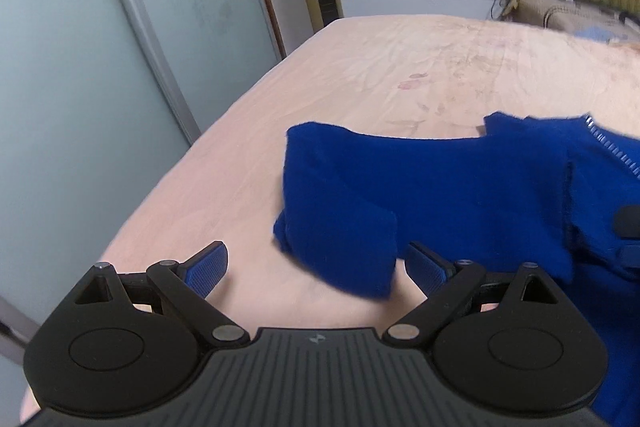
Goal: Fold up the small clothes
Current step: 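Grasp the other sleeve cuff with the left gripper while the right gripper holds its sleeve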
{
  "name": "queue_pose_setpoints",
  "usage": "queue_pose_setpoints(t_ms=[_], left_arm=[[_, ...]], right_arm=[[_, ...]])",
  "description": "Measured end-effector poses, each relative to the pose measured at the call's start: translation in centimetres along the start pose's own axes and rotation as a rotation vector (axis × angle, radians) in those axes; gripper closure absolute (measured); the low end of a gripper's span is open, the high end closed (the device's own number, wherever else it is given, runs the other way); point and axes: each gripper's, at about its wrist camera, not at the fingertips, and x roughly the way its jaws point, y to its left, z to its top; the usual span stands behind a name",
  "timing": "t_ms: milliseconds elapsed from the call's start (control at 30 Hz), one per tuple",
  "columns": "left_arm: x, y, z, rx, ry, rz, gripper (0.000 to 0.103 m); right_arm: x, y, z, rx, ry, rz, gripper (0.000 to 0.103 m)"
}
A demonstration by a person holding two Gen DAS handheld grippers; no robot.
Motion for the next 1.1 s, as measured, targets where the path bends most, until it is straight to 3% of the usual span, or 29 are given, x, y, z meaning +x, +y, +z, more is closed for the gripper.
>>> queue_pose_setpoints(t_ms=[67, 200, 433, 533, 633, 667, 733, 867, 1100], left_arm=[[0.7, -0.4, 0.1, 0.022, -0.009, 0.047, 0.007], [2.5, 0.0, 0.2, 0.03, -0.017, 0.057, 0.007], [2.9, 3.1, 0.7, -0.118, -0.043, -0.057, 0.008], [2.6, 3.8, 0.9, -0.137, -0.065, -0.095, 0.032], [3.7, 4.3, 1.1, -0.168, -0.025, -0.163, 0.04], [4.1, 4.4, 1.2, -0.178, -0.008, -0.175, 0.057], [4.8, 4.6, 1.3, -0.201, 0.034, -0.187, 0.08], [4.2, 5.1, 1.1, -0.237, 0.008, -0.192, 0.091], [3.8, 9.6, 1.5, -0.336, -0.045, -0.026, 0.092]], right_arm=[[-0.7, 0.7, -0.4, -0.023, -0.012, -0.016, 0.035], [-1.7, 2.3, -0.8, -0.12, -0.039, -0.076, 0.031], [-1.8, 3.3, -2.4, -0.221, 0.006, -0.106, 0.026], [-2.0, 3.3, -3.3, -0.228, 0.023, -0.101, 0.026], [-2.2, 3.2, -4.0, -0.231, 0.025, -0.103, 0.025], [-2.4, 3.2, -4.2, -0.228, 0.024, -0.1, 0.024], [-2.6, 3.0, -4.5, -0.22, 0.023, -0.097, 0.023], [-2.7, 2.7, -4.8, -0.213, 0.025, -0.099, 0.022], [-2.7, 2.4, -5.3, -0.209, 0.029, -0.092, 0.019]])
